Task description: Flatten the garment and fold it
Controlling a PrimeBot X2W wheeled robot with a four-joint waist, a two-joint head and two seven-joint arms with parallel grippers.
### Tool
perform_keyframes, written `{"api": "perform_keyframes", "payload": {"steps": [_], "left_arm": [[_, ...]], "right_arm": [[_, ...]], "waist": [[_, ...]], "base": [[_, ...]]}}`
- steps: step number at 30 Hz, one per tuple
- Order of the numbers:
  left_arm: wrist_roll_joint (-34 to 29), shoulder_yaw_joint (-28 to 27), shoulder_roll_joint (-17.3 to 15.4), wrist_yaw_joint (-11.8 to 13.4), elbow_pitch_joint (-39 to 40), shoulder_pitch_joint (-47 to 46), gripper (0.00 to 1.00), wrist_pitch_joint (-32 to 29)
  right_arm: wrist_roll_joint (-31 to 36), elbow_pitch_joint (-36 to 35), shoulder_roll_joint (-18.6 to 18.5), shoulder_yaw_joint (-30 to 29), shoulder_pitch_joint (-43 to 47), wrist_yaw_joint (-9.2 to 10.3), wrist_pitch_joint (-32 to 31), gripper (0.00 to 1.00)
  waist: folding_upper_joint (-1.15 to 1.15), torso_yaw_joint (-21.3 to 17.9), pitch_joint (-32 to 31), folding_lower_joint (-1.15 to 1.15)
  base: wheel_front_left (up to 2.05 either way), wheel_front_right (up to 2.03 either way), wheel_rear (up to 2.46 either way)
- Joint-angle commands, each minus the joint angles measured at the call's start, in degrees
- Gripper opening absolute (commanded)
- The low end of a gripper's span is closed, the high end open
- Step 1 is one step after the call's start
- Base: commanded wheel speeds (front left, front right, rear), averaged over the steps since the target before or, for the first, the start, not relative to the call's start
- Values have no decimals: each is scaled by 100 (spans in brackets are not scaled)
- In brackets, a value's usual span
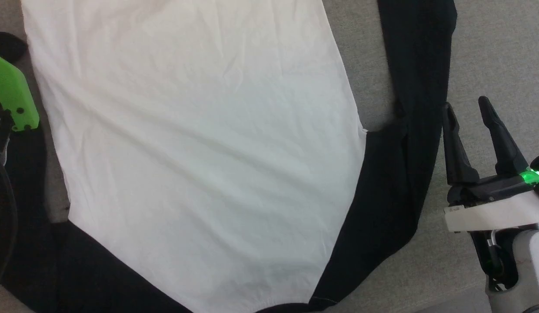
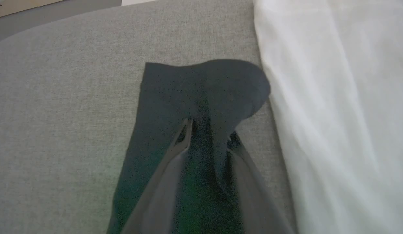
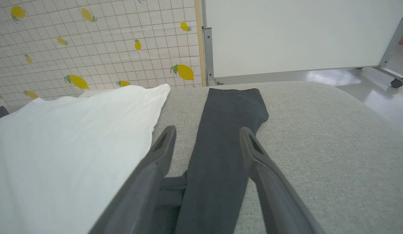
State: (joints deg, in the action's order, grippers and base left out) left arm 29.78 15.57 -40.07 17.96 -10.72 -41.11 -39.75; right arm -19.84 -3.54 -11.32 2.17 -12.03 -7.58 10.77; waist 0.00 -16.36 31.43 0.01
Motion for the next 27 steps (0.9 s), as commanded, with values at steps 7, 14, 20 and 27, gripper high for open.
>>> {"api": "perform_keyframes", "payload": {"steps": [7,14,20,27], "left_arm": [[-48,-193,-53,161,145,50,0,425],[264,-526,-20,117,791,370,0,846],[610,-529,60,-80,2012,820,0,852],[1014,38,567,-487,3105,1040,0,862]], "right_arm": [[-34,87,46,-64,-12,9,24,100],[98,48,106,-191,216,9,-96,100],[244,-133,170,-385,555,9,-303,100],[372,-425,256,-608,899,9,-590,100]], "waist": [[0,34,-290,-1],[0,249,-917,-1],[0,579,-1490,-1],[0,933,-1910,-1]], "base": [[0,0,0],[0,0,0],[0,0,0],[0,0,0]]}}
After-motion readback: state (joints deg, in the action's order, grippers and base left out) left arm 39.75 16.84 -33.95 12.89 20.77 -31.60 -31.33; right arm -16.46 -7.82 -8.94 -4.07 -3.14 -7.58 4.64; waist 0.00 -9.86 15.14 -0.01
